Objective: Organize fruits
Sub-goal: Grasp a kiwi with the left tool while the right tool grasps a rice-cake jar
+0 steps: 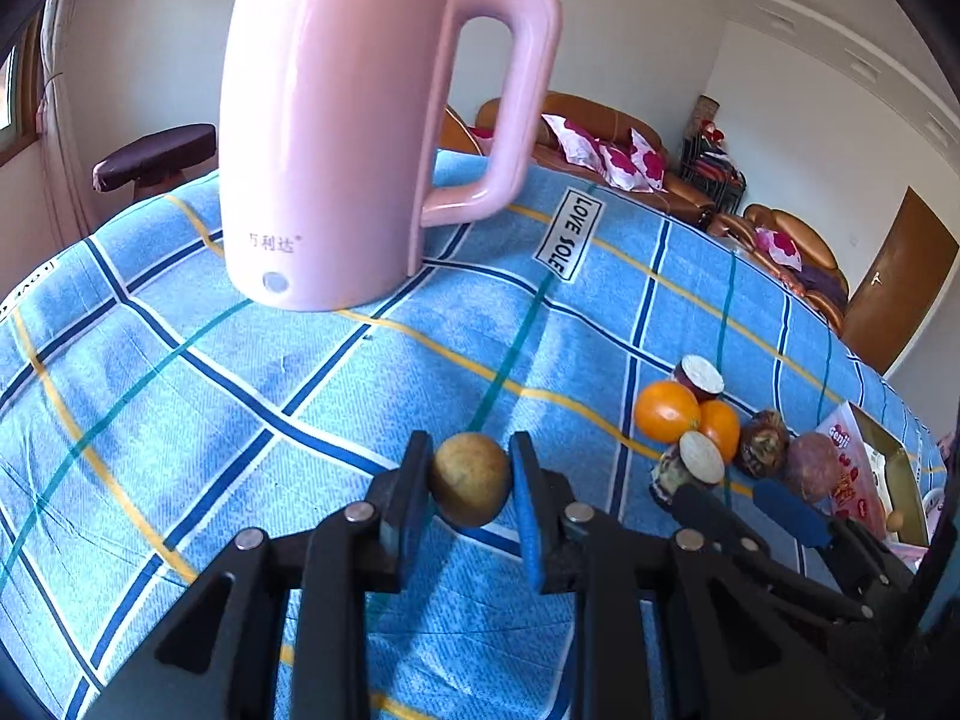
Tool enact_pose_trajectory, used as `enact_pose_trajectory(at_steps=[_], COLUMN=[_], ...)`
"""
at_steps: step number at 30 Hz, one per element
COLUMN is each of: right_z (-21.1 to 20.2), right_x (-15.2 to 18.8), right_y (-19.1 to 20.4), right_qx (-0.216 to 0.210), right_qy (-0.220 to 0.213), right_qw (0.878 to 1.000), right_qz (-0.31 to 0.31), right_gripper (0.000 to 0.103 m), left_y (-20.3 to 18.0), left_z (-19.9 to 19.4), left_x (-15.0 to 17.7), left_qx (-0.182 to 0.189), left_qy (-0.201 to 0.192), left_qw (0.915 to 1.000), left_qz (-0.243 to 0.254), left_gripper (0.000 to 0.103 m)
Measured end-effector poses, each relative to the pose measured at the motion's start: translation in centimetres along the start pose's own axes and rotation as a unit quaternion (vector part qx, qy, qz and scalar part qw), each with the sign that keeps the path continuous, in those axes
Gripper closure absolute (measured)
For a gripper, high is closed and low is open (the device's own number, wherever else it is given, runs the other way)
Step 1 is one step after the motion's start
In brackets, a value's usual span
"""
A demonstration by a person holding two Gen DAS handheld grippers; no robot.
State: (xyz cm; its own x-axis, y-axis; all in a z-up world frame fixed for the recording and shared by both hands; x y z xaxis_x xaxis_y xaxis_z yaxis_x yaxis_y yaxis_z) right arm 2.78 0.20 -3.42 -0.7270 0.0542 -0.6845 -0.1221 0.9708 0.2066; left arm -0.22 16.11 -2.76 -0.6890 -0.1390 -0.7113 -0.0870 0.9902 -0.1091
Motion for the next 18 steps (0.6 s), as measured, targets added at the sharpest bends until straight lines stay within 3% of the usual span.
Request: enact_pose_trajectory(at_steps=[4,9,18], right_z=[2.3,2.7,1.2], right_x=[-0.5,-0.8,-0.2], right_y=[0.4,0.9,0.0], right_qx=[-0.007,-0.003,-0.032], right_qy=[0.04,0.041,0.031], right_qw=[0.999,0.999,0.999], right_qz=[0.017,0.017,0.03], right_gripper=[0.047,0.065,0.066], left_y=[-0.5,-0.5,-0.9], left_z=[0.2,0.0,0.1], left_x=[0.1,0.2,0.2], left_qx=[0.004,0.002,0.007], left_qy=[0.004,0.004,-0.003], left_qw=[0.9999,0.9999,0.9997], left_qz=[0.01,0.014,0.023], left_gripper=[0.076,0.076,0.076])
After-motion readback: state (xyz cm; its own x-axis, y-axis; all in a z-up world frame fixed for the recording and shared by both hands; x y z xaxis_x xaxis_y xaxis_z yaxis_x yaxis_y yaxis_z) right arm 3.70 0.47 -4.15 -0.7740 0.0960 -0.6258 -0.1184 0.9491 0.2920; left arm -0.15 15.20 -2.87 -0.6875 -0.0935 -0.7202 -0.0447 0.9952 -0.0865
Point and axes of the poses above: each gripper's, at about its wrist camera, not at the fingertips, and z roughly the way its jaws point, y to its left, x to its underside, the point moved 1 cm from there along z, roughly the way its jaws point, and after that the axes turned 8 degrees about z, right-handed, at the moved point
